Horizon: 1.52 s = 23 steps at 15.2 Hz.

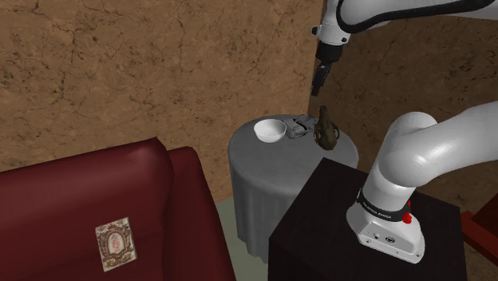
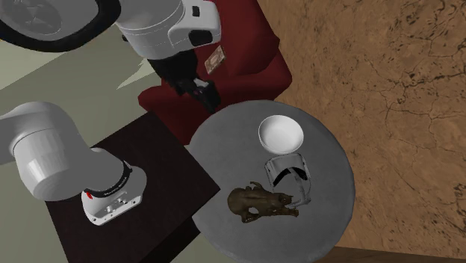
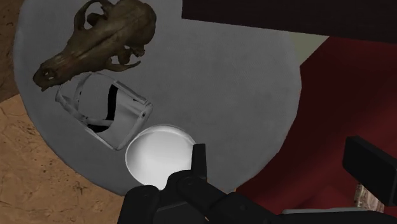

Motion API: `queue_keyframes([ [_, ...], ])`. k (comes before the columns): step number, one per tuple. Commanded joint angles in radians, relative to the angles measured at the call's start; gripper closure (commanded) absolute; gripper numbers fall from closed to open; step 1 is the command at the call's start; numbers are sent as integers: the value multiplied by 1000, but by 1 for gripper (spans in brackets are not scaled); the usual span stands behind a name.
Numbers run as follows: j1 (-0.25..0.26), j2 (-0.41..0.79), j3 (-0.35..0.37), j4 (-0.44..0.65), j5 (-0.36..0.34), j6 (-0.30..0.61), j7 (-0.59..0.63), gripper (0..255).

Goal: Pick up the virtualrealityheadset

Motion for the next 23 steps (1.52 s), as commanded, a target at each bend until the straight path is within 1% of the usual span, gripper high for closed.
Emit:
queue_keyframes([
  [1, 1, 22, -56, -32, -31, 65, -63, 0],
  [6, 9, 110, -215, -74, -102, 221, -226, 0],
  [10, 46, 223, -357, -73, -135, 355, -365, 0],
  [12, 81, 291, -435, -62, -136, 424, -440, 0],
  [14, 131, 366, -521, -43, -121, 492, -522, 0],
  [16, 200, 447, -620, -19, -86, 559, -615, 0],
  [17, 245, 490, -676, -4, -58, 592, -668, 0],
  [18, 299, 535, -739, 12, -21, 623, -725, 0],
  [19, 366, 582, -813, 30, 27, 653, -790, 0],
  [20, 451, 633, -901, 49, 89, 681, -864, 0],
  [21, 568, 689, -1019, 70, 172, 705, -952, 0],
  [22, 764, 753, -1213, 94, 282, 724, -1059, 0],
  [23, 1039, 742, -1493, 120, 280, 739, -1084, 0],
])
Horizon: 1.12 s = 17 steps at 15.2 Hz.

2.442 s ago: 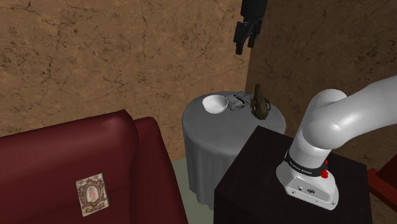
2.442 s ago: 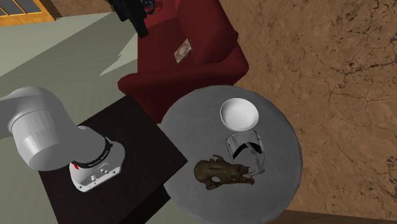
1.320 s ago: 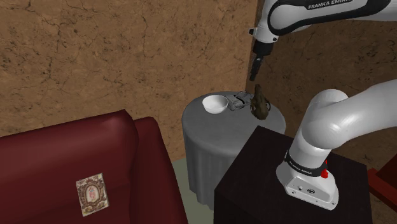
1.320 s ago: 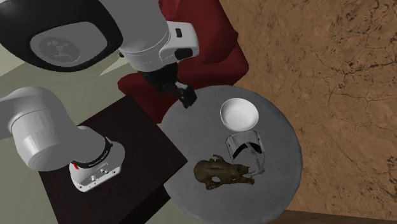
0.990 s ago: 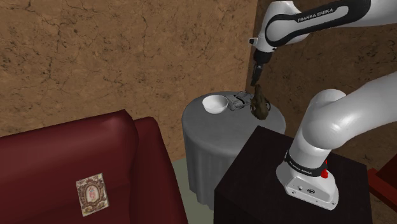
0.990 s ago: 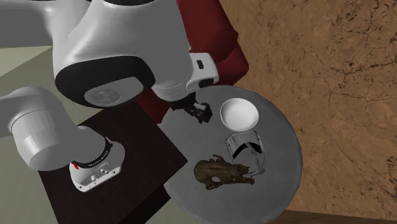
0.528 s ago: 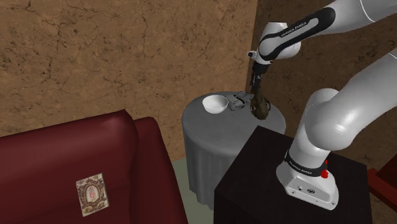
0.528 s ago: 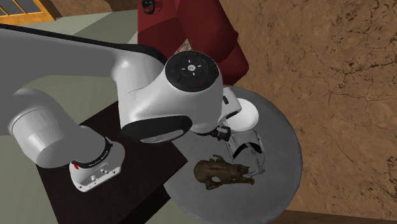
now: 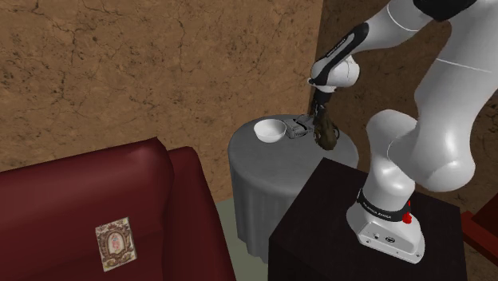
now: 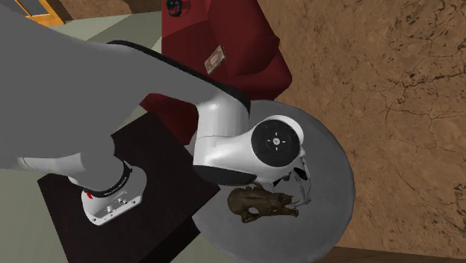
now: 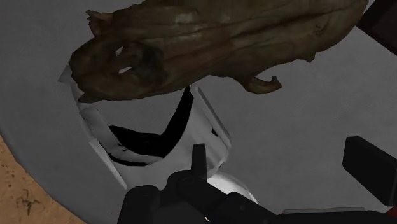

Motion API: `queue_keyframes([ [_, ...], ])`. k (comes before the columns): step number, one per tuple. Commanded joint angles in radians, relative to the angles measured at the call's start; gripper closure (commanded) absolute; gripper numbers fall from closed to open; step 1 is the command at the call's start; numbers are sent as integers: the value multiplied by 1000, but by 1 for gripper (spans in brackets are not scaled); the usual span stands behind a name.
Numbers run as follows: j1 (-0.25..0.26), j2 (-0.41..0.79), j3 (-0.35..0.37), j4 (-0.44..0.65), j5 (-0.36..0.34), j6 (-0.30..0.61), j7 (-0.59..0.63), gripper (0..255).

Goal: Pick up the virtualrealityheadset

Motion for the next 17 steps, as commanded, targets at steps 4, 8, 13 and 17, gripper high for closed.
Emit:
queue_keyframes([
  [4, 558, -206, -593, 146, -247, 55, 37, 0],
  [8, 666, -317, -710, 227, -345, 65, 47, 0],
  [13, 725, -371, -782, 237, -399, 113, 76, 0],
  [17, 755, -390, -814, 246, -413, 128, 86, 255],
])
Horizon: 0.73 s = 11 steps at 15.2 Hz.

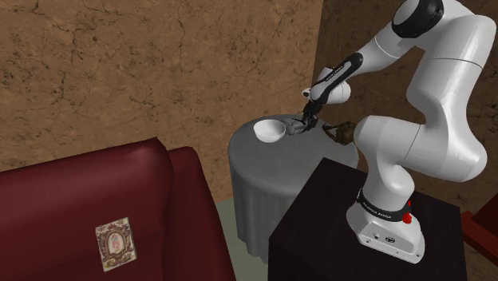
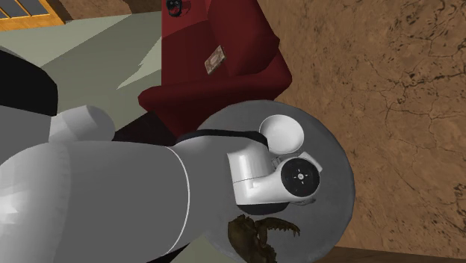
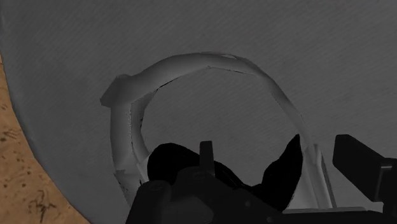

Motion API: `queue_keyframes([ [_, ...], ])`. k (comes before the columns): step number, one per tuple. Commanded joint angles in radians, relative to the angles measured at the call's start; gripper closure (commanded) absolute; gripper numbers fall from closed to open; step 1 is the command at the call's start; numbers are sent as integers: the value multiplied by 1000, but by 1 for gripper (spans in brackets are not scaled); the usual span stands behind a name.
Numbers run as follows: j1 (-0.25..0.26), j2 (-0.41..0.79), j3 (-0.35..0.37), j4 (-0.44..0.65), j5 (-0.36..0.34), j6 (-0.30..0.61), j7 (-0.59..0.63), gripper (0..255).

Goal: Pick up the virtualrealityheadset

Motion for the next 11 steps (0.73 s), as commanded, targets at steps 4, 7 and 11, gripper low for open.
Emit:
queue_keyframes([
  [4, 13, -19, -12, 8, -3, -94, 0, 255],
  [7, 31, -17, -30, -20, -18, -62, 20, 255],
  [11, -20, 17, 16, -18, 29, -103, -24, 255],
])
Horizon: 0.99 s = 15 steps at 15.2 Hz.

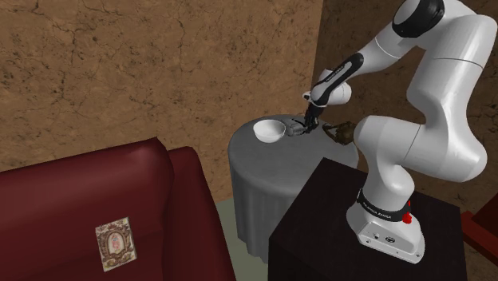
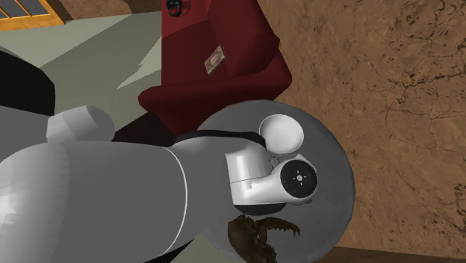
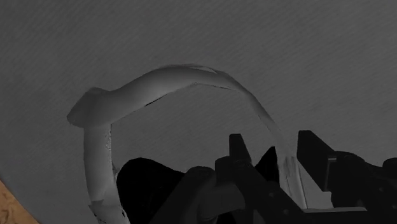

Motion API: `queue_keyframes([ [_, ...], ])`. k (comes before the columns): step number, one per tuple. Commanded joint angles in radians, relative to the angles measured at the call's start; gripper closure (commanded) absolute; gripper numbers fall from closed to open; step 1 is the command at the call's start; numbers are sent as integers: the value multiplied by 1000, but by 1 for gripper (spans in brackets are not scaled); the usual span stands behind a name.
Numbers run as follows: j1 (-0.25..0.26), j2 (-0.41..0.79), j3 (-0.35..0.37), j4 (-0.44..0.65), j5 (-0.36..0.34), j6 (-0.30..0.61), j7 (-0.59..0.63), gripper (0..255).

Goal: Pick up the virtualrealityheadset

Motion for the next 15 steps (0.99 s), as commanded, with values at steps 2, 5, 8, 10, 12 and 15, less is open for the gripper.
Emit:
queue_keyframes([
  [2, -36, 32, 46, -2, 37, -66, -22, 255],
  [5, -71, 64, 90, -6, 70, -95, -40, 255],
  [8, -108, 97, 134, -9, 105, -124, -59, 255],
  [10, -132, 119, 164, -9, 130, -144, -72, 255],
  [12, -157, 141, 194, -9, 155, -165, -86, 255],
  [15, -172, 153, 212, -8, 170, -177, -94, 255],
])
